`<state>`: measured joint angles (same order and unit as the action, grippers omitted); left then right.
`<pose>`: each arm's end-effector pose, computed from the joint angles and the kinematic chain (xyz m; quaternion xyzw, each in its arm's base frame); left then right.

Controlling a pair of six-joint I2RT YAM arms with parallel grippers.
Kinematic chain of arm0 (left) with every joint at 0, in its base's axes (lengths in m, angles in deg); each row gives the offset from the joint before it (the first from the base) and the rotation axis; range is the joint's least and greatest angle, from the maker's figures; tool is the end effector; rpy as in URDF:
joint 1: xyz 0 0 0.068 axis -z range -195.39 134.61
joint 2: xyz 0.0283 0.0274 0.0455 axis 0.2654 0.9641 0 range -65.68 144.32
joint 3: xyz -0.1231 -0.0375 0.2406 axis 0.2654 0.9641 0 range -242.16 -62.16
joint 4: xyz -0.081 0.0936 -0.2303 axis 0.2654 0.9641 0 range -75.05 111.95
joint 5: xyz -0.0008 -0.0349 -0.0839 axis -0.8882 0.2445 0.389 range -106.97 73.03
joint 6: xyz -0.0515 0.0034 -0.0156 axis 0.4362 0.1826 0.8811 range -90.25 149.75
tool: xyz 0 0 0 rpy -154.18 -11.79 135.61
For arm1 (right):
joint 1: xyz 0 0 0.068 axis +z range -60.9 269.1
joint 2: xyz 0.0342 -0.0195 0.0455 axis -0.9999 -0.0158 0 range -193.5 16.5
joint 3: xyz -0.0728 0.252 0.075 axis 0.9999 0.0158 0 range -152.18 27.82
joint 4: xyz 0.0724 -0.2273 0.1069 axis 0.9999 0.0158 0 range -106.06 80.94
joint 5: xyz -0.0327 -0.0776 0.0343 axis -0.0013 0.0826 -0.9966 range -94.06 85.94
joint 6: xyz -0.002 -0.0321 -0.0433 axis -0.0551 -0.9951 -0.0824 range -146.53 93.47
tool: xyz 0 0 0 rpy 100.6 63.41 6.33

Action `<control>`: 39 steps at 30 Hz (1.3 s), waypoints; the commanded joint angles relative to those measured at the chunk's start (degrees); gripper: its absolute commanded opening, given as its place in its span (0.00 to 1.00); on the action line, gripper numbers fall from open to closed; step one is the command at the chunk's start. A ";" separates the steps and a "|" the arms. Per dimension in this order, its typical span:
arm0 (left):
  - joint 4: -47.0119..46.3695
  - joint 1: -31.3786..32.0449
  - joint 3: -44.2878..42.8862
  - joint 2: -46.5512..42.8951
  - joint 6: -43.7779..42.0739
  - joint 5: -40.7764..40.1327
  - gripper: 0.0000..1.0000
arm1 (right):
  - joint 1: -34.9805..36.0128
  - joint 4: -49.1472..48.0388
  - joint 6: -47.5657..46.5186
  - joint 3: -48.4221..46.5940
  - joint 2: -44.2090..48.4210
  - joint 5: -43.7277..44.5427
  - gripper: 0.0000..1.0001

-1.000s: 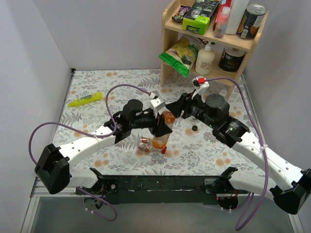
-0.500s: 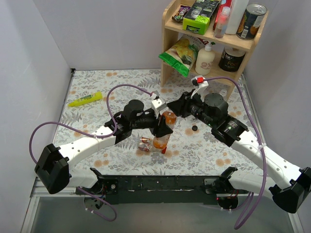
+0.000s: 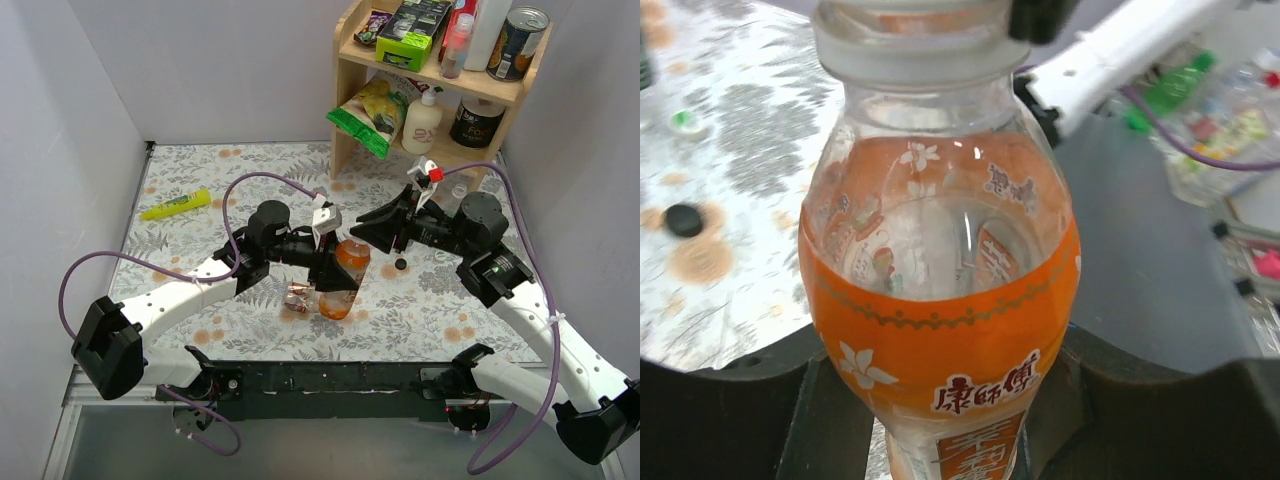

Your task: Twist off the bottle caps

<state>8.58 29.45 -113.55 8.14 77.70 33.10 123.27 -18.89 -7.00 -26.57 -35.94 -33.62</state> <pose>0.1856 -0.2230 0.3022 0.2347 0.7306 -0.6277 0.1310 0.1610 0.1305 0.3999 -0.2696 0.6253 0.4756 0.5569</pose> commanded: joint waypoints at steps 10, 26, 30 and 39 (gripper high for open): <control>-9.98 0.07 0.51 1.50 6.82 23.43 0.35 | -3.41 -12.47 -1.68 -2.03 0.41 -23.35 0.21; -6.73 -0.63 0.07 0.98 4.80 17.01 0.35 | -3.59 -3.26 -3.89 -3.44 2.61 -11.77 0.71; -5.76 -1.68 0.33 -0.52 4.09 11.05 0.35 | -3.68 4.47 -4.06 -3.53 4.54 9.46 0.74; 4.79 -1.77 -2.39 0.45 -0.22 -11.73 0.35 | -3.50 1.86 5.24 0.16 7.98 14.62 0.60</control>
<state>8.12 27.83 -113.53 9.82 80.45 33.32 119.64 -15.28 -6.76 -26.76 -28.03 -23.26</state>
